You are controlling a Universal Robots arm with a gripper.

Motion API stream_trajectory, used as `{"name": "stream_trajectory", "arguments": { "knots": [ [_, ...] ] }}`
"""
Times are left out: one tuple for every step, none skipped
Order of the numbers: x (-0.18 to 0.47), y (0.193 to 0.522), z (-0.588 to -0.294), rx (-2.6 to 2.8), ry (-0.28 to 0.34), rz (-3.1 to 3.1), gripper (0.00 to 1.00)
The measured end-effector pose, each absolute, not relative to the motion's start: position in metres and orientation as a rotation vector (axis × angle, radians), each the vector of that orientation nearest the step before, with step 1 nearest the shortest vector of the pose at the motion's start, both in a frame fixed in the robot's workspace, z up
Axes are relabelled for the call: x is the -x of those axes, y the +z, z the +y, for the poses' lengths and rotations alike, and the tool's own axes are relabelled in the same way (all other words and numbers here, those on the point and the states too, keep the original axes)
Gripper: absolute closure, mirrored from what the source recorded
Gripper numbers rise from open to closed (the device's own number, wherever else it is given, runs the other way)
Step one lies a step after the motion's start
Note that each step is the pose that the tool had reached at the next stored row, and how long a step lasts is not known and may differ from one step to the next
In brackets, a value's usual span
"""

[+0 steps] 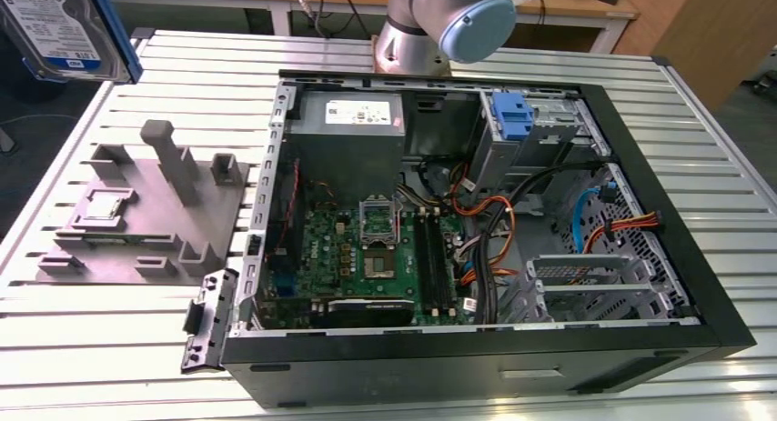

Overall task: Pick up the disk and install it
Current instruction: 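Pick up the disk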

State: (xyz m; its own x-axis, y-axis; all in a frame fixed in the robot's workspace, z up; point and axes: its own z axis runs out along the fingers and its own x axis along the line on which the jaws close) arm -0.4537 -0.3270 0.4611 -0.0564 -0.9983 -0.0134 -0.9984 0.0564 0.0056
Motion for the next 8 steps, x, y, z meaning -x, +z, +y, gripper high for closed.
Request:
{"name": "stream_trajectory", "arguments": {
  "knots": [
    [0.4537, 0.4611, -0.3270, 2.154, 0.021, 2.279, 0.64],
    [0.4536, 0.4611, -0.3270, 2.154, 0.021, 2.279, 0.64],
    [0.4536, 0.4611, -0.3270, 2.154, 0.021, 2.279, 0.64],
    [0.4536, 0.4611, -0.3270, 2.154, 0.021, 2.279, 0.64],
    [0.4536, 0.4611, -0.3270, 2.154, 0.021, 2.279, 0.64],
    [0.4536, 0.4611, -0.3270, 2.154, 0.021, 2.279, 0.64],
    [0.4536, 0.4611, -0.3270, 2.154, 0.021, 2.279, 0.64],
    [0.4536, 0.4611, -0.3270, 2.154, 0.021, 2.279, 0.64]
  ]
}}
